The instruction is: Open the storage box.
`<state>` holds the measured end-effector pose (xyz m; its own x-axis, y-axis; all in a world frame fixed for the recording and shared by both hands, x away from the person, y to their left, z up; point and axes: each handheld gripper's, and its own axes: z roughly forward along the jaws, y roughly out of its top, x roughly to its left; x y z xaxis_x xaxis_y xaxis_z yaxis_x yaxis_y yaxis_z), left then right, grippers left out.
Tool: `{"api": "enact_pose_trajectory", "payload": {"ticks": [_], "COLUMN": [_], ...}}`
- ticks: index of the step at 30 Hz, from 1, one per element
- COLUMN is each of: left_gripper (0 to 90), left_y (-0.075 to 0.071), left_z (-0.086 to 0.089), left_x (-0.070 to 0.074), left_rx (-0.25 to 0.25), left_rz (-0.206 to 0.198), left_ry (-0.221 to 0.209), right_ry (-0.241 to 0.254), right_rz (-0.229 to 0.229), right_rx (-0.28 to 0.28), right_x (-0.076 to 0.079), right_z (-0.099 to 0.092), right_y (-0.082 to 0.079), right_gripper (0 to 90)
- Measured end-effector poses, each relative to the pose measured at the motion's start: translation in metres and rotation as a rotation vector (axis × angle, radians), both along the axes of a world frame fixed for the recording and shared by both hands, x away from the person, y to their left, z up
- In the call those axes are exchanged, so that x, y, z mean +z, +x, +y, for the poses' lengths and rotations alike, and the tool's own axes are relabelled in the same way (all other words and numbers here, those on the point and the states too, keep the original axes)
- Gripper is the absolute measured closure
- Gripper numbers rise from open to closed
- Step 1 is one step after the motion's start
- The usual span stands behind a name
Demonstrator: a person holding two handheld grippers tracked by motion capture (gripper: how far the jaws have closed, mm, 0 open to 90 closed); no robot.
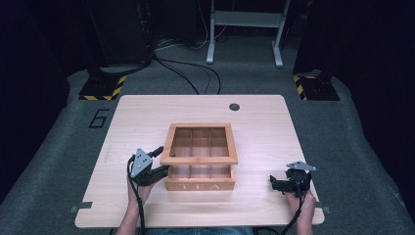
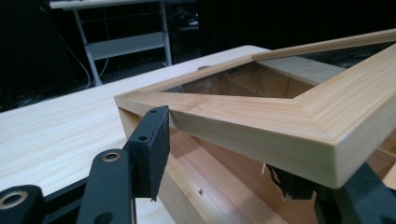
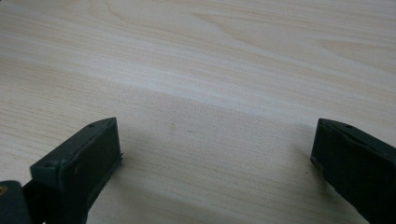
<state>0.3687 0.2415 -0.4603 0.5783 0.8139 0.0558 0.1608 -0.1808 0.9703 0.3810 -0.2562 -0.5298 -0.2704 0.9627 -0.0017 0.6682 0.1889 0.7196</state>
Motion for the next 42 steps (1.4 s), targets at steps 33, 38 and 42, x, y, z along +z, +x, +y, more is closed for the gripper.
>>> {"api": "enact_pose_trajectory", "payload": {"ticks": [33, 38, 42], "left_gripper": [55.1, 56.3, 57.4], "left_y": [0.031, 0.036, 0.039], "left_z": [-0.001, -0.001, 0.0], "left_x": [0.03, 0.031, 0.031], "left_rx": [0.058, 0.062, 0.066], "left_rz": [-0.018, -0.023, -0.019], "left_ry": [-0.015, -0.023, -0.031], "right_ry": [0.0, -0.001, 0.0], "right_rz": [0.0, 0.0, 0.001], "right_rx": [0.001, 0.001, 0.001], "right_x": [0.0, 0.0, 0.0], "right_z": [0.0, 0.0, 0.0], "right_y": [0.0, 0.0, 0.0], "right_gripper": [1.0, 1.0, 1.0]}}
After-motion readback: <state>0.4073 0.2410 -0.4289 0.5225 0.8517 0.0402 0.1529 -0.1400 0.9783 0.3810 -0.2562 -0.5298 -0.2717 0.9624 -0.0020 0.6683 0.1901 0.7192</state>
